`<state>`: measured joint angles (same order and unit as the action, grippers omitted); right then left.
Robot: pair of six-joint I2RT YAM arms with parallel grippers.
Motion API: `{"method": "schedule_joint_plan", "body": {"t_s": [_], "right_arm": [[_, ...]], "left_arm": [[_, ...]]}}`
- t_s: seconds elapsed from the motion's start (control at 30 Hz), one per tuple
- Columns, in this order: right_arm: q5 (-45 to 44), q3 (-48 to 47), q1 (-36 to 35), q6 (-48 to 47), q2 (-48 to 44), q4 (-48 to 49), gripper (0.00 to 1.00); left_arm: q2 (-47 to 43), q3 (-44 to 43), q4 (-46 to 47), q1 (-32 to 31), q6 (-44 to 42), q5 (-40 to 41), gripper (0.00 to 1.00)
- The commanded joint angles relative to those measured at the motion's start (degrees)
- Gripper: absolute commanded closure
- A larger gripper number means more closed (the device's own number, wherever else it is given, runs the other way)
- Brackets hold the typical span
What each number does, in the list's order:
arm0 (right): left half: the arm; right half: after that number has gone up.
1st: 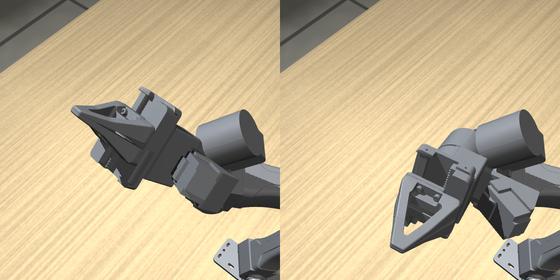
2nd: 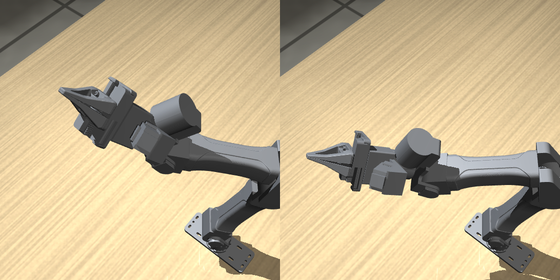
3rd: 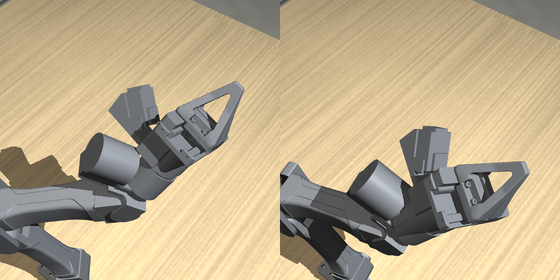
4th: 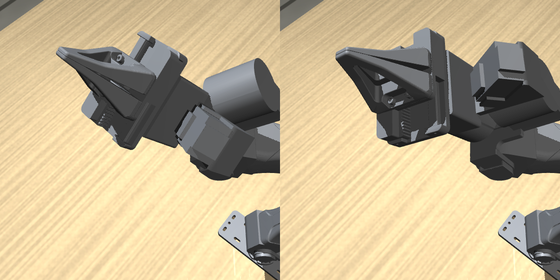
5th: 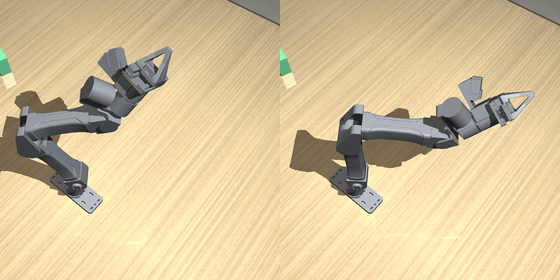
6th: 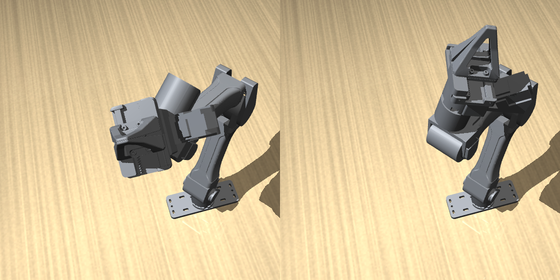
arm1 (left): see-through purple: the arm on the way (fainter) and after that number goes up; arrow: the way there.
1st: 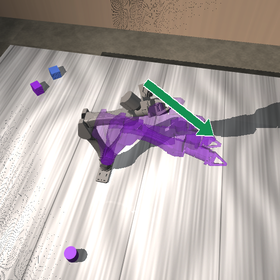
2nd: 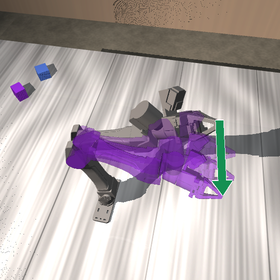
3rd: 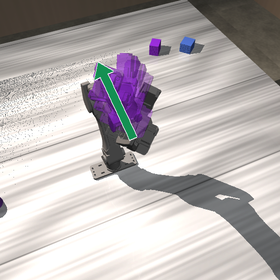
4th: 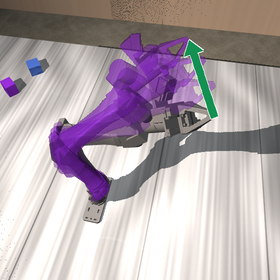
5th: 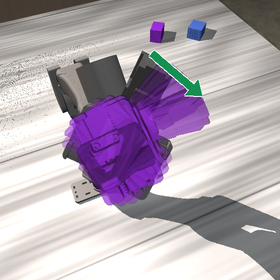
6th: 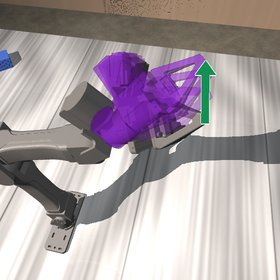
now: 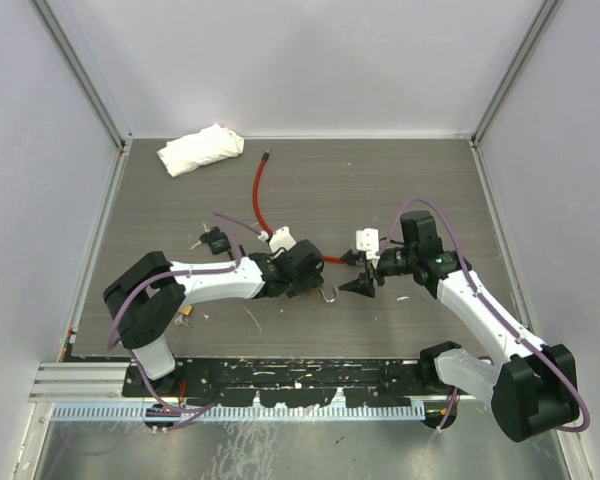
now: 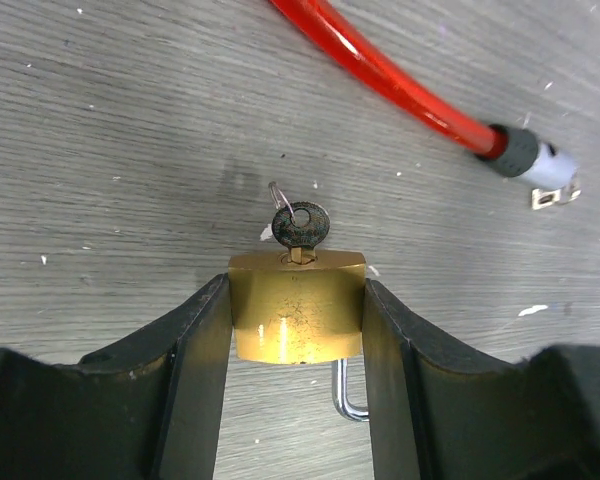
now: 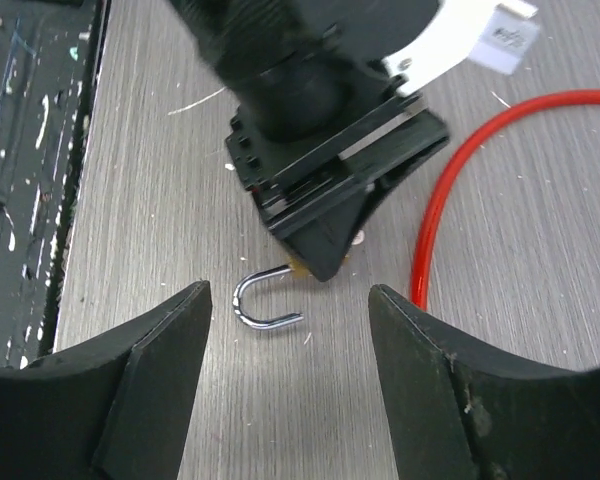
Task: Lock with the key
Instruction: Pick up the lock from the center of the board.
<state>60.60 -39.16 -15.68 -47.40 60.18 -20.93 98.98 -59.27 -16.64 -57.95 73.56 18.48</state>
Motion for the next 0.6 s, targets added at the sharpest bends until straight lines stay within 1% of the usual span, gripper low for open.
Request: {"method": "schedule_joint_plan", "body": {"t_s": [0.0,0.07,0.17,0.23,0.37,0.43,0.57], "right_arm": [[-2.5,1.3,-3.6,-9.8,0.6,-0.3,0.31],[-3.0,2.2,-4.9,-12.4,0.4,-0.2,0.32],[-6.0,4.0,-6.8,-15.8,-0.5,1.1,0.34],[-9.7,4.1,-8.5,-17.6,-1.1,1.4,0.35],[-21.1,5.5,-12.5,-23.1,-1.4,2.8,0.37],[-26.2,7.1,-15.0,-24.7,-1.9,5.0,0.36],[-32.1,9.1,-18.4,-25.9,-2.6,9.0,0.36]], "left_arm": [[-4.8,1.9,10.5,2.4,7.2,-2.0,1.00],[-5.4,2.7,12.3,3.6,9.0,-3.3,1.00],[-5.9,3.4,13.7,4.8,11.1,-5.2,1.00],[-6.2,3.8,14.0,5.3,11.9,-6.2,1.00],[-6.4,3.9,13.3,5.4,12.4,-7.1,1.00],[-6.5,4.1,13.4,5.4,12.7,-7.8,1.00],[-6.6,5.4,14.7,5.4,13.8,-9.0,1.00]]}}
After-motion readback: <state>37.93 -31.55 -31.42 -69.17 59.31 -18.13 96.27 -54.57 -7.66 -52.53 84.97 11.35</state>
